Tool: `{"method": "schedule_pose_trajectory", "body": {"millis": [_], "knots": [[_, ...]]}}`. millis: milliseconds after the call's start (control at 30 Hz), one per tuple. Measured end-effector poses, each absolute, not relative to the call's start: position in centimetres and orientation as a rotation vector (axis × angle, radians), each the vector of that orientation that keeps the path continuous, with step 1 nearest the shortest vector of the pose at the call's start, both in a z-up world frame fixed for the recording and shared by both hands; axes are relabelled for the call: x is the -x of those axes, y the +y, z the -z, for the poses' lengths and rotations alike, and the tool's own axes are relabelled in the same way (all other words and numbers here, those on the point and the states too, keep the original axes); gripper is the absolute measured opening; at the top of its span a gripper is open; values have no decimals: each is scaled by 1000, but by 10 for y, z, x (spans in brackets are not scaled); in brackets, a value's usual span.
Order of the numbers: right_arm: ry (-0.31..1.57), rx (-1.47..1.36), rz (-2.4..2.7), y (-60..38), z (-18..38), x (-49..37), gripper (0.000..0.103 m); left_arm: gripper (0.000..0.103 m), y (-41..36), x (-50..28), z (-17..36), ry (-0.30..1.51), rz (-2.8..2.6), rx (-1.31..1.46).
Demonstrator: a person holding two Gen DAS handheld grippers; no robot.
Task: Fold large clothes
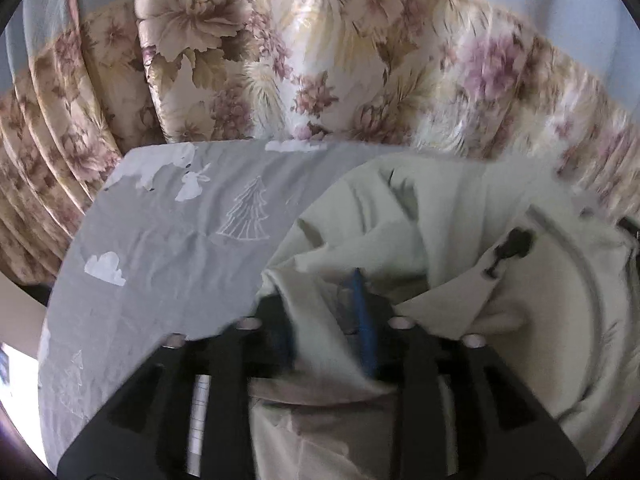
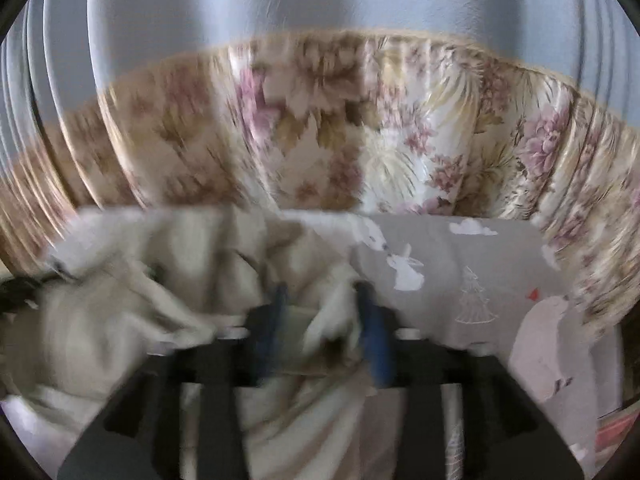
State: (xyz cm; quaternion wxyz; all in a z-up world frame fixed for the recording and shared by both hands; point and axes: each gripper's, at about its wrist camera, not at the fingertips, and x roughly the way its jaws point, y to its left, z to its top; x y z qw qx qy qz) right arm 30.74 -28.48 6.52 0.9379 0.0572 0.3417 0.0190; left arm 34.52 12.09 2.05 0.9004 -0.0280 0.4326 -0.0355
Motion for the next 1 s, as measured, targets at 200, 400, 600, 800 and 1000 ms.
{"method": "schedule_pose_trajectory", "body": {"millis": [200, 400, 600, 800, 1000], "knots": [[598, -60, -47, -285, -96, -274, 66, 100, 126, -335, -71, 741, 3, 17], [638, 75, -93, -276, -58, -238, 67, 100, 144, -287, -53, 733, 16, -47], [712, 130, -219, -256, -12, -230, 67, 100, 172, -232, -11, 728, 78, 1], [761, 152, -286, -226, 10, -242, 56, 100, 146, -220, 6, 740, 203, -60], [662, 173, -228, -218, 6, -227, 21, 70, 102, -251, 24, 767, 269, -115]]}}
